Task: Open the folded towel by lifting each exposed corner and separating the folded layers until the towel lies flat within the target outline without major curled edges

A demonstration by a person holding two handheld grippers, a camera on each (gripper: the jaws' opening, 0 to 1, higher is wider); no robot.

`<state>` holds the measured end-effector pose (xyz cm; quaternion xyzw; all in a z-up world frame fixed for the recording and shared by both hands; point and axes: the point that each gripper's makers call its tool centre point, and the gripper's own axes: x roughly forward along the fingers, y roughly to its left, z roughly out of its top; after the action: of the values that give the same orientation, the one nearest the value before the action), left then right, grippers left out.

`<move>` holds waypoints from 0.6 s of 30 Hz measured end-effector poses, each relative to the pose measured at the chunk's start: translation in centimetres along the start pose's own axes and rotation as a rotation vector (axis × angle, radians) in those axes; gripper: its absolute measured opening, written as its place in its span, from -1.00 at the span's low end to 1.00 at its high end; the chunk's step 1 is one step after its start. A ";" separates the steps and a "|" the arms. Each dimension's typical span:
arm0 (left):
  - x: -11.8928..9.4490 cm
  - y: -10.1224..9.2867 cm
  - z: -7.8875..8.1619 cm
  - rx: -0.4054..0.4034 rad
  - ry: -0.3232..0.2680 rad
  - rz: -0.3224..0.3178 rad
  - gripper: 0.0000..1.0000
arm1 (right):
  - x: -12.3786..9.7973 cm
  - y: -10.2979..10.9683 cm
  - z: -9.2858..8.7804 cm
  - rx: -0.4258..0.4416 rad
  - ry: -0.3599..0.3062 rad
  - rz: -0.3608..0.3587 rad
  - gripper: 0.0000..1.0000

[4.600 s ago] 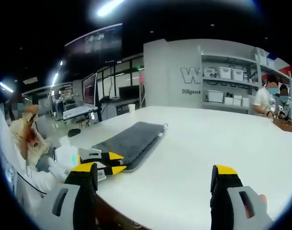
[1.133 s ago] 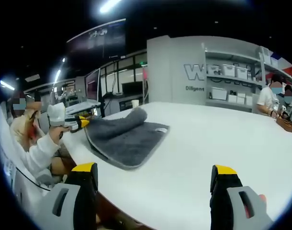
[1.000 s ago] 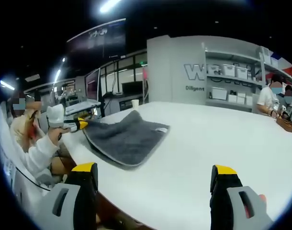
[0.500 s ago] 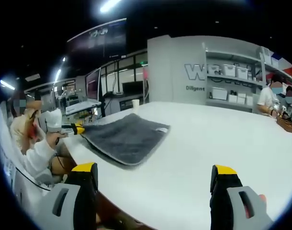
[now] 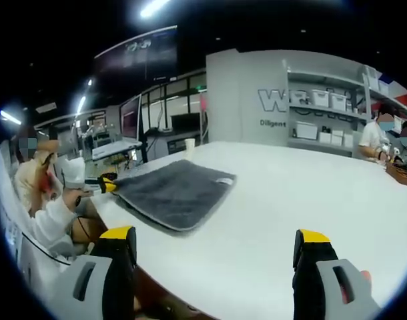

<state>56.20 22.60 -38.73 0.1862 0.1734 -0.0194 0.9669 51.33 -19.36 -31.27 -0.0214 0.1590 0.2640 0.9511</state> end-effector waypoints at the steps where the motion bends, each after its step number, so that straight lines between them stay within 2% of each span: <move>1: 0.0 0.0 0.0 -0.006 0.001 0.001 -0.89 | 0.0 0.0 0.0 0.000 0.000 0.000 0.96; 4: -0.4 0.1 0.3 -0.024 -0.005 0.012 -0.83 | 0.0 0.1 0.0 -0.001 0.001 0.001 0.96; 9: -1.1 0.3 1.1 -0.088 -0.023 0.006 -0.61 | 0.0 0.2 0.0 -0.002 -0.002 0.002 0.96; 12: -1.7 0.7 2.0 -0.082 -0.046 0.034 -0.52 | 0.0 0.2 0.0 -0.003 0.001 0.002 0.96; 18: -3.0 1.8 4.0 -0.106 -0.099 0.085 -0.17 | 0.0 0.4 0.0 -0.006 -0.001 0.009 0.96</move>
<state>54.84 22.76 -33.62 0.1407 0.1183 0.0218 0.9827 51.18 -19.01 -31.26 -0.0236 0.1579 0.2687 0.9499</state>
